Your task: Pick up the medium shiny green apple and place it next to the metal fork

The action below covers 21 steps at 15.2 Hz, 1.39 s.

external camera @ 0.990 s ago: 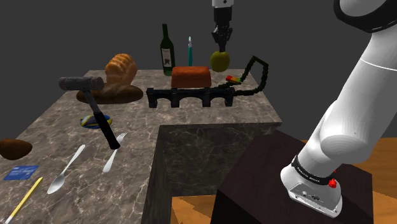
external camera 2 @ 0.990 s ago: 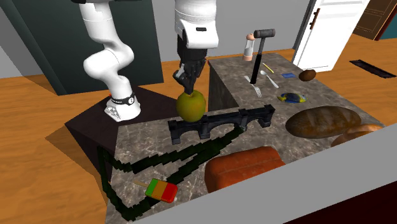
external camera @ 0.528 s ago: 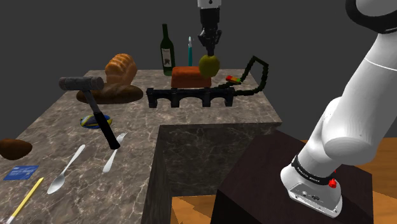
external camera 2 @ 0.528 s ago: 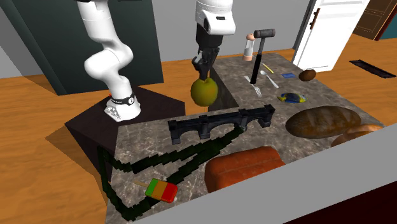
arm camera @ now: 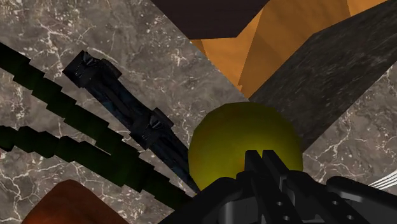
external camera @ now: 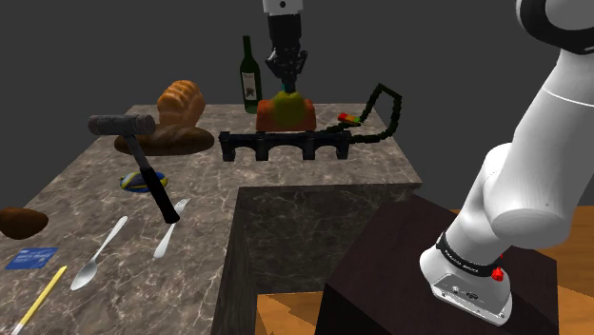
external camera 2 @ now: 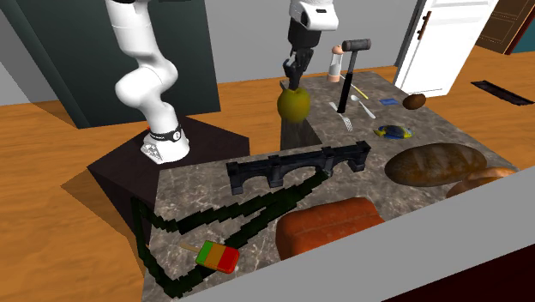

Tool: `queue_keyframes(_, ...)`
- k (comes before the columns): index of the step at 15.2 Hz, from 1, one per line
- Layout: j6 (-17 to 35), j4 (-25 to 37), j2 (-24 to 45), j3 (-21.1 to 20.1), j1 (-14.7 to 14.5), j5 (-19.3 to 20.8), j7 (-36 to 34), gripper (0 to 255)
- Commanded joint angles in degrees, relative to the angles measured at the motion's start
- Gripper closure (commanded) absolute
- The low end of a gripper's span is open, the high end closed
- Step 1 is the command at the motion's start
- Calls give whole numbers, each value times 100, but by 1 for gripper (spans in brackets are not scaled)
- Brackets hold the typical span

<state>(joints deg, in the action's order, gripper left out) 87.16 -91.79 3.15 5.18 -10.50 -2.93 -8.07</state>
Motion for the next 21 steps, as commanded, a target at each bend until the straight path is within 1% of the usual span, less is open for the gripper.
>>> queue_keyframes(1, 32, 65, 85, -125, -138, -35, -269, 255)
queue_keyframes(6, -17, 470, 402, -413, -479, -103, -903, 255)
queue_keyframes(10, -99, 950, 764, -623, -759, -131, -1400, 255)
queue_keyframes(15, -288, 1797, 1376, -851, -1129, -124, -2005, 255)
queue_keyframes(20, -627, 2984, 2178, -1020, -1515, -69, -2554, 255)
queue_keyframes(21, -526, 2842, 2138, -1018, -1514, -72, -2545, 255)
